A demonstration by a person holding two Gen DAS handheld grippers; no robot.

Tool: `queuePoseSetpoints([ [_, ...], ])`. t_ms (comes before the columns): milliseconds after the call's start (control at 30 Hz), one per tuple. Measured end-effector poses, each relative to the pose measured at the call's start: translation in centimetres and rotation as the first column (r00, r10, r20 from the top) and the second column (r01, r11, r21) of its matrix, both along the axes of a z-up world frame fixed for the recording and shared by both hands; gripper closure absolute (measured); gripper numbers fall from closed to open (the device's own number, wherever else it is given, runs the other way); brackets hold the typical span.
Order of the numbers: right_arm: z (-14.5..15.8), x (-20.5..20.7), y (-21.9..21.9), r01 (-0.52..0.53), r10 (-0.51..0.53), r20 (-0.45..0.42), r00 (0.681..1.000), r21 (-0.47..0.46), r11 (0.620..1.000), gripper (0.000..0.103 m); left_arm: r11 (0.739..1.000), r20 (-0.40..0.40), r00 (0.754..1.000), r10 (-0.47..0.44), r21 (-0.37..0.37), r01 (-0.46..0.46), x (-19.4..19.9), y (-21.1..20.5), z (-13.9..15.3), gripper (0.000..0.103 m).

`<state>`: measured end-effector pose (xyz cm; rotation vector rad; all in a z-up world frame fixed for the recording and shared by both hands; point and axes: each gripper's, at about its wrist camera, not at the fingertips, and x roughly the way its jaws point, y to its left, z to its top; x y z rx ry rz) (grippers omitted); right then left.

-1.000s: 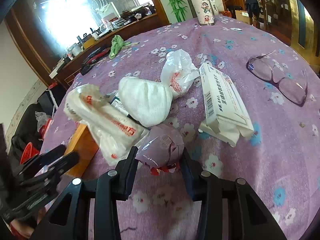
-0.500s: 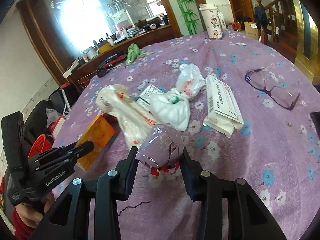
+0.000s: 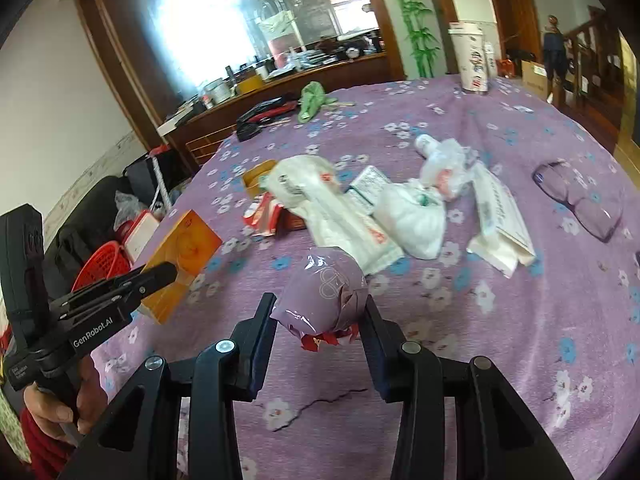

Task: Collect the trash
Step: 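Carry the box and pink bag to the red basket and release both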

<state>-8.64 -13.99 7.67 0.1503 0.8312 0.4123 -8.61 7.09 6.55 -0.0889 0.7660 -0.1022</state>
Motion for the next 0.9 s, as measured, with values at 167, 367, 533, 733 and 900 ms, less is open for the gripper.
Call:
queuePoseSetpoints([
  [167,0.2,0.0,2.1,-0.058,0.058,-0.015,0.998,0.002,0.998,0.059,0.999,0.021,0.999,0.032,-0.006,-0.032,-1.1,1.9,0.6,0.082],
  [367,0.5,0.0,5.8,-0.143,0.143,-0.028,0.989,-0.018,0.99,0.059,0.995,0.045,0.994,0.096,-0.017,-0.095,-2.5,5.2,1.3,0.082],
  [533,1.4,0.1,10.6,-0.252,0.251,-0.03,0.967,-0.029,0.967,0.059,0.983,0.075,0.98,0.185,-0.032,-0.183,-4.3,9.3,2.3,0.082],
  [733,2.5,-0.1,17.5,-0.371,0.37,-0.02,0.929,-0.03,0.928,0.059,0.945,0.103,0.94,0.327,-0.042,-0.324,-7.0,15.8,3.1,0.082],
  [900,2.6,0.0,24.1,-0.472,0.472,-0.039,0.881,-0.015,0.881,0.059,0.889,0.098,0.883,0.459,-0.046,-0.456,-9.5,22.1,2.9,0.082],
])
